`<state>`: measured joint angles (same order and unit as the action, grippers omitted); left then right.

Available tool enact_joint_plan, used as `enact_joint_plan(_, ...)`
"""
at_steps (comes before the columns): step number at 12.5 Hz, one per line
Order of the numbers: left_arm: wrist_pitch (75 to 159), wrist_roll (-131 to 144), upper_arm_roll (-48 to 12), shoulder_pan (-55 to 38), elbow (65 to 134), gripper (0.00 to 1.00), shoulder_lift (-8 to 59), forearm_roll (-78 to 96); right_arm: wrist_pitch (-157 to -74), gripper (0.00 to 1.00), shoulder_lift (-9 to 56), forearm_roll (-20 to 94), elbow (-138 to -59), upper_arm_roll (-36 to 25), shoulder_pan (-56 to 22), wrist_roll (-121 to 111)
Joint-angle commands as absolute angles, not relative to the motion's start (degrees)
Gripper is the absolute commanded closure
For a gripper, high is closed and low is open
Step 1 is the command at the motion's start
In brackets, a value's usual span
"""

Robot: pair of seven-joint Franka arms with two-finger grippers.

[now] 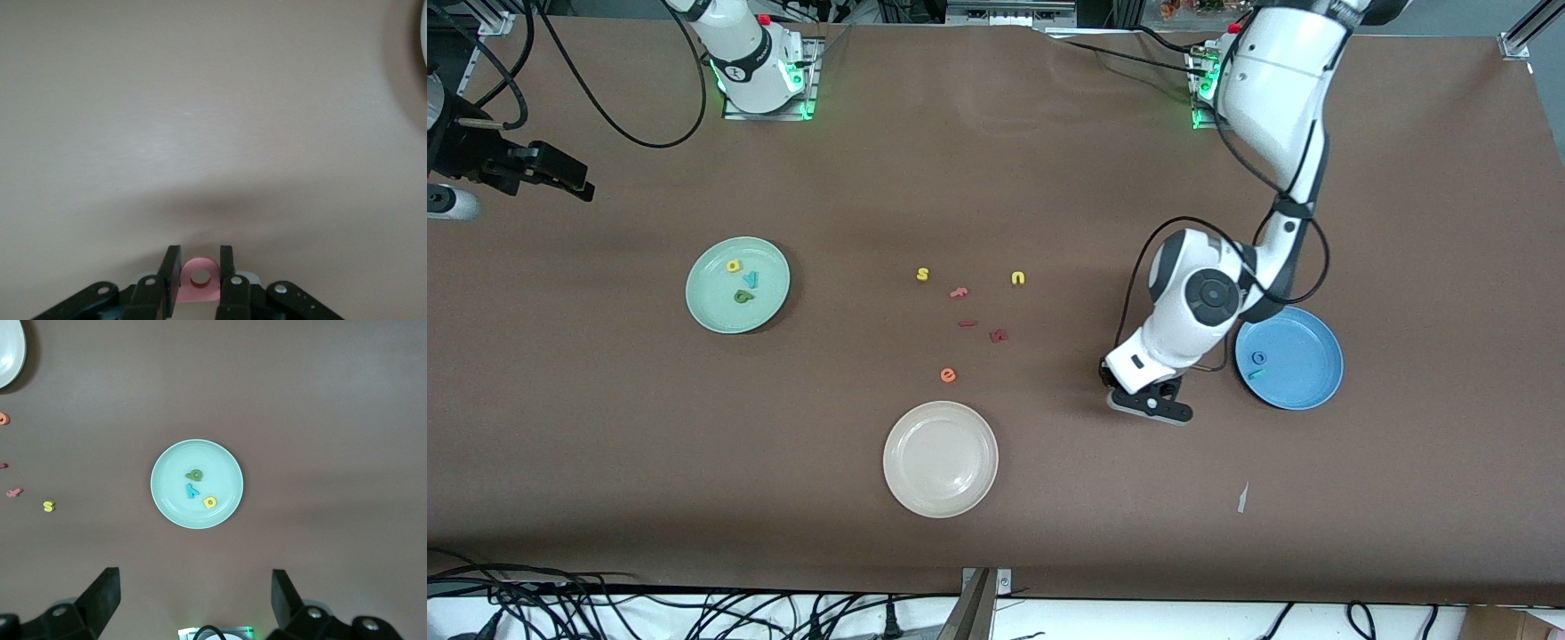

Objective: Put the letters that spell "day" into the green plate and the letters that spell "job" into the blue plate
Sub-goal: 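Carry the pink a to the blue plate and open the left gripper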

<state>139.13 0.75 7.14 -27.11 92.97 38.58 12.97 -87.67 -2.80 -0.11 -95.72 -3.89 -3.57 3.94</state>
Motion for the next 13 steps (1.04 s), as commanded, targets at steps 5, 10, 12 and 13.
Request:
enact_joint_plan(5,133.77,-16.33,6.5,-10.84,107.9,0.91,23.31,4.66,-88.07,0.0,-3.6,-0.18,-96.77,-3.52,-2.9,3.78)
enact_joint_plan(10,135.17,-22.59,6.42,-5.01,114.52,0.1,21.18,4.75,-88.07,0.0,-3.69,-0.18,-96.68,-3.52,-2.9,3.78)
enact_joint_plan(12,135.18,-21.89,6.42,-4.14,116.8,0.0,19.7,4.92,-88.07,0.0,-3.6,-0.18,-96.77,-3.52,-2.9,3.78)
enact_joint_plan(13,135.0,-21.88,6.42,-4.04,118.72,0.0,17.95,4.83,-88.07,0.0,-3.69,-0.18,-96.77,-3.52,-2.9,3.78)
